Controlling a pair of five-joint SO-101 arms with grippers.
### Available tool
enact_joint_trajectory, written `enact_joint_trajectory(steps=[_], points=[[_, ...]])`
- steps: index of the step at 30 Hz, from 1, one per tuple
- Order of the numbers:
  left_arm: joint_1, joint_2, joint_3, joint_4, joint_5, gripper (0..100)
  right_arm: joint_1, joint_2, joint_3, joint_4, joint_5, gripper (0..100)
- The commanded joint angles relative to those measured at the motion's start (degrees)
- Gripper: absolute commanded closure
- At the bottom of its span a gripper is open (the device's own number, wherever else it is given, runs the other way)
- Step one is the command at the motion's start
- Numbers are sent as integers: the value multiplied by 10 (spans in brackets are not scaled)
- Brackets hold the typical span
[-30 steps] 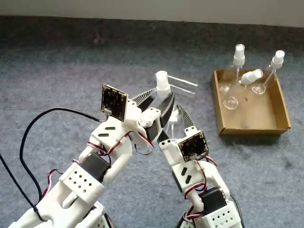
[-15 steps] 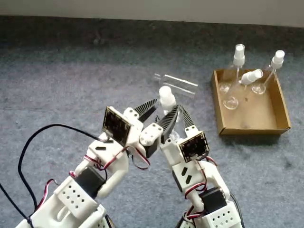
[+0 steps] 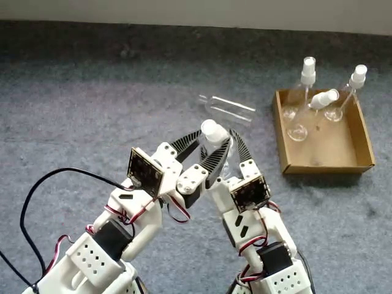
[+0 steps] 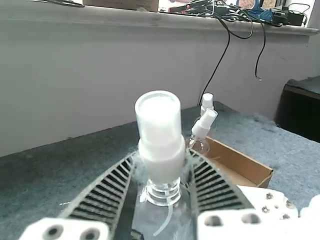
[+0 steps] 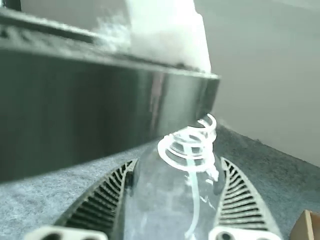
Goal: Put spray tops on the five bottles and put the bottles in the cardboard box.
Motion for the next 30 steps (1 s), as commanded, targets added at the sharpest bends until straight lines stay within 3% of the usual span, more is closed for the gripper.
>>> enact_joint_trajectory(steps=[1, 7, 16, 22, 30], points=[[-17, -9, -1, -2, -4, 995, 7, -12, 53, -18, 16, 854], [-20, -9, -19, 6, -44, 995, 8, -12, 52, -17, 17, 854], [-15, -7, -108, 105, -67, 995, 8, -12, 52, -16, 18, 854], [-17, 65, -114, 105, -67, 995, 7, -12, 58, -15, 70, 854], [-14, 138, -139, 105, -67, 995, 10, -12, 58, -17, 47, 854]])
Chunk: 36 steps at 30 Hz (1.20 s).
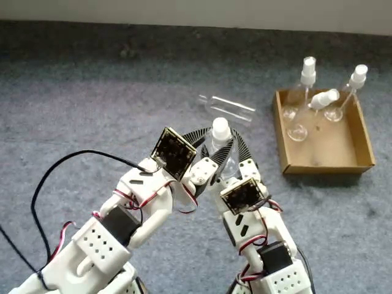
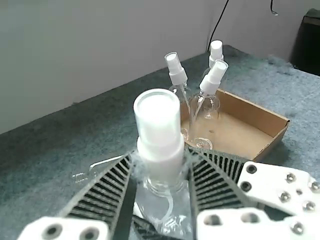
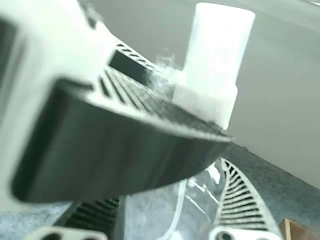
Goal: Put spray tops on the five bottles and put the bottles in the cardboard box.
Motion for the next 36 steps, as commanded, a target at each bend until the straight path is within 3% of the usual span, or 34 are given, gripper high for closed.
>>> enact_joint_trajectory(steps=[1, 12, 18, 29, 36], points=[[-5, 12, -30, -2, -4, 995, 7, -13, 58, -15, -7, 854], [-11, 12, 2, -2, -4, 986, 7, -13, 58, -15, -7, 854], [-12, 11, 11, -2, -4, 867, 7, -13, 58, -15, -7, 854], [-19, -13, 11, 1, -5, 860, 28, -12, 58, -13, -6, 854], [-37, -147, 11, 116, -6, 864, 41, -12, 58, -13, -7, 854]])
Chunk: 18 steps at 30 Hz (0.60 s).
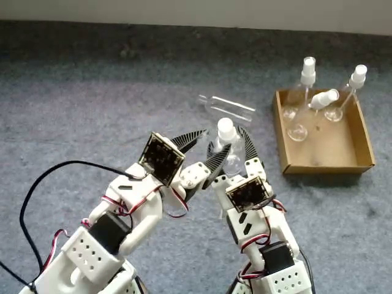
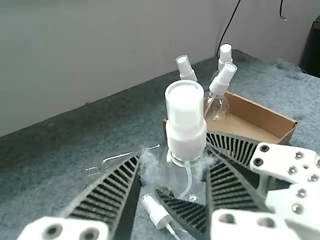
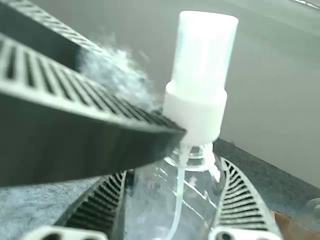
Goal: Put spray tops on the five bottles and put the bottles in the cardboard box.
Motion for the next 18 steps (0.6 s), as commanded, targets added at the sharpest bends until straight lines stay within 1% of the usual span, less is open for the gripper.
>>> enact_joint_trajectory(steps=[1, 3, 8, 10, 12, 15, 18], points=[[-36, -85, -6, 77, -1, 864, 9, -11, 58, -13, -6, 854], [-51, -110, -6, 113, 0, 864, 11, -10, 58, -13, -6, 854], [-53, -180, -6, 228, 0, 866, 11, -8, 58, -5, -6, 854], [-57, -207, -6, 258, 0, 908, 11, -11, 58, 17, -6, 854], [-57, -227, -6, 273, 0, 997, 11, -11, 58, 36, -6, 854], [-57, -251, -2, 281, 0, 973, 12, -11, 58, 55, -6, 854], [-63, -270, 13, 288, 0, 995, 20, -11, 58, 64, -6, 854]])
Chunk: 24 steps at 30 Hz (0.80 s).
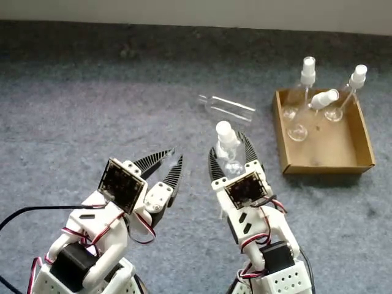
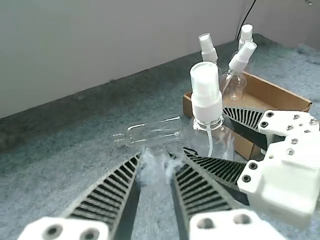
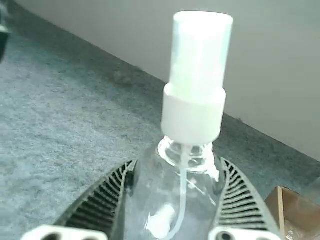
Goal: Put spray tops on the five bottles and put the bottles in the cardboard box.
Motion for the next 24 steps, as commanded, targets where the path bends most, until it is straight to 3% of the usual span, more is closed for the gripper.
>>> enact_joint_trajectory(steps=[1, 9, 14, 24], points=[[-27, -30, 15, 14, 0, 993, 23, -11, 58, 2, -6, 854], [-166, -94, 44, 51, -3, 994, 80, -11, 58, 3, -4, 854], [-217, -116, 44, 93, -4, 994, 131, -12, 41, 76, -3, 854], [-294, -115, 95, 105, -3, 994, 224, -7, -80, 123, -5, 854]])
